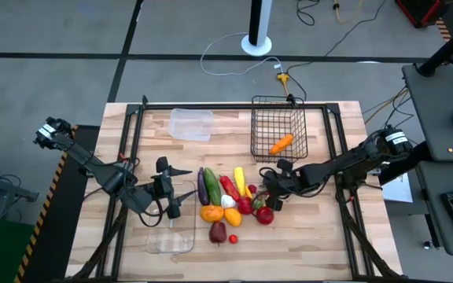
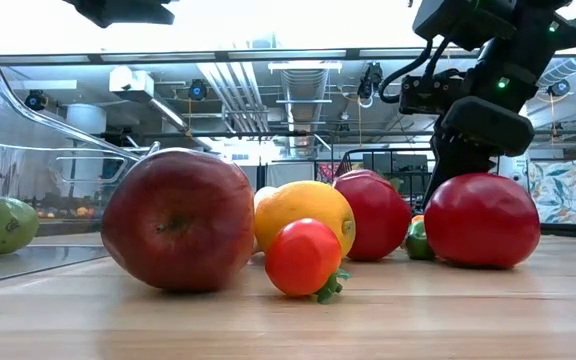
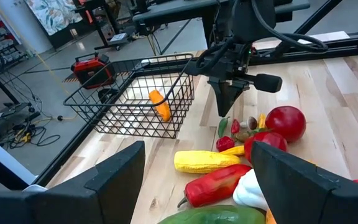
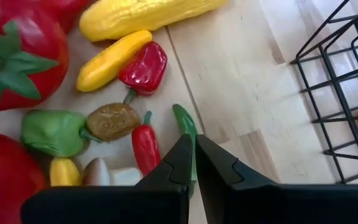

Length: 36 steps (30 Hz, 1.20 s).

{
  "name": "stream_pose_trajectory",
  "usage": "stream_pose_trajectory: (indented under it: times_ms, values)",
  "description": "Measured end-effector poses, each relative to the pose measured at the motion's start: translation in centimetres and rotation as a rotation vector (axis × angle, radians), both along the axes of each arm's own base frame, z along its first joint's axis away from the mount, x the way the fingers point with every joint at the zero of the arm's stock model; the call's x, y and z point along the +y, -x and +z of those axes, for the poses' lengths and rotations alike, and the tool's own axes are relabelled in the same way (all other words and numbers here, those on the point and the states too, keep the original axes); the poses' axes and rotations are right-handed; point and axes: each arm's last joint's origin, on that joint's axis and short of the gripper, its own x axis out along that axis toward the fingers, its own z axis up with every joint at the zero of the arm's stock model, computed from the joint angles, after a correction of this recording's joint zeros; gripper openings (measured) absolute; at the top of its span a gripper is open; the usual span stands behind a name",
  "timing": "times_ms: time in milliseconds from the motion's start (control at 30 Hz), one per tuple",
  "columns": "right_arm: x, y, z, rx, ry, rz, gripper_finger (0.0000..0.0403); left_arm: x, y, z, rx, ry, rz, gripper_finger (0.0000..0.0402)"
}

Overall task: Sort produce into baskets
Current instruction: Put the green chili into the wire basket

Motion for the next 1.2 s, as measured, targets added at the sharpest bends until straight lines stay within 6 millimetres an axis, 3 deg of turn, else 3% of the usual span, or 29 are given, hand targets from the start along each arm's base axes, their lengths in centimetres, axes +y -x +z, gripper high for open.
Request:
stream_pose_trajectory:
  times_ms: [333,633,800,1200]
  values:
    - [0.1,0.0,-0.7,0.03,-0.029,0.002,0.0025,0.1,0.1,-0.5,0.009,-0.005,0.0,0.0275]
    - [0.0,-0.1,-1.6,0.044,0.03,-0.052,0.0147,0.0,0.1,-0.4,0.004,-0.003,0.001,0.0275]
    - [-0.1,0.0,-1.9,0.058,0.036,-0.043,0.0188,0.0,0.1,-0.4,0.003,-0.002,0.001,0.0275]
    - [-0.2,0.8,-3.3,0.024,0.015,-0.048,0.0177,0.0,0.1,-0.4,0.003,-0.003,0.001,0.0275]
